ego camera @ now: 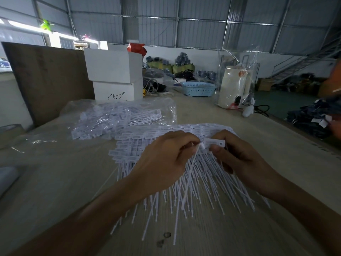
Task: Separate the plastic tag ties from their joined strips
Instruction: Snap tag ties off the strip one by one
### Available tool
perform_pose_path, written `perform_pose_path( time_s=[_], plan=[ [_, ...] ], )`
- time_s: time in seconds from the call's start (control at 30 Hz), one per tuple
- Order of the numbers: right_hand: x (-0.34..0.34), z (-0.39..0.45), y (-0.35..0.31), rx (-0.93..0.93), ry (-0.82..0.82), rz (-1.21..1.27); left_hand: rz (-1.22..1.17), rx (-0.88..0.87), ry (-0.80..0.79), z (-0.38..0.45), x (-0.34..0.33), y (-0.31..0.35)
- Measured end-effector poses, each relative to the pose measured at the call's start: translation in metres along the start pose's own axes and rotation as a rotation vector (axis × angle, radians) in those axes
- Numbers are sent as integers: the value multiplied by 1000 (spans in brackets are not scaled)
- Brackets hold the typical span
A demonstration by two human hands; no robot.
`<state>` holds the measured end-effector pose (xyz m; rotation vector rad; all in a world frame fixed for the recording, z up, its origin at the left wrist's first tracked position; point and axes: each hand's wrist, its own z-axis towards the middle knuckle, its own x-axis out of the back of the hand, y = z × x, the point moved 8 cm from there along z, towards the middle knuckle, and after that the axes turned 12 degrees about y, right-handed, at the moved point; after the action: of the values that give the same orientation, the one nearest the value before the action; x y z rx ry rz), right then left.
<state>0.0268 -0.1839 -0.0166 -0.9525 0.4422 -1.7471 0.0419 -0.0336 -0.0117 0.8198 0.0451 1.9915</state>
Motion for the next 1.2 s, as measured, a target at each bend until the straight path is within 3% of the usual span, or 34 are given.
perform_pose_path(
  time_s=[0.17, 0.3, 0.37, 0.43, 0.53, 0.6, 0.77, 0.83, 1.03, 1.2],
  plan=[
    [2, 1, 6, -95, -5, 81, -28, -67, -14, -3, -4, 6],
    [8, 2, 8, -3, 43, -137, -15, -92, -57, 1, -7, 6],
    [13, 6, 9, 57, 124, -281, -22, -93, -77, 1, -8, 6],
    [40, 13, 22, -27, 285, -314, -38, -97, -101, -4, -11, 11],
    [86, 14, 40, -230, 464, -49, -49, -98, -90, -10, -15, 18],
    [83, 12, 44, -287, 389, 7, -65, -69, -62, -8, -14, 17],
    [2, -3, 26, -275, -83, 0, -56, -19, -21, -6, -7, 14],
    [-14, -10, 9, -228, -183, 57, -51, -16, -10, -7, -7, 14],
    [-16, -7, -4, -151, -169, -20, -107, -20, 7, -10, -10, 18],
    [-14, -8, 7, -182, -172, -124, -107, -100, 127, -5, 4, 26]
  ],
)
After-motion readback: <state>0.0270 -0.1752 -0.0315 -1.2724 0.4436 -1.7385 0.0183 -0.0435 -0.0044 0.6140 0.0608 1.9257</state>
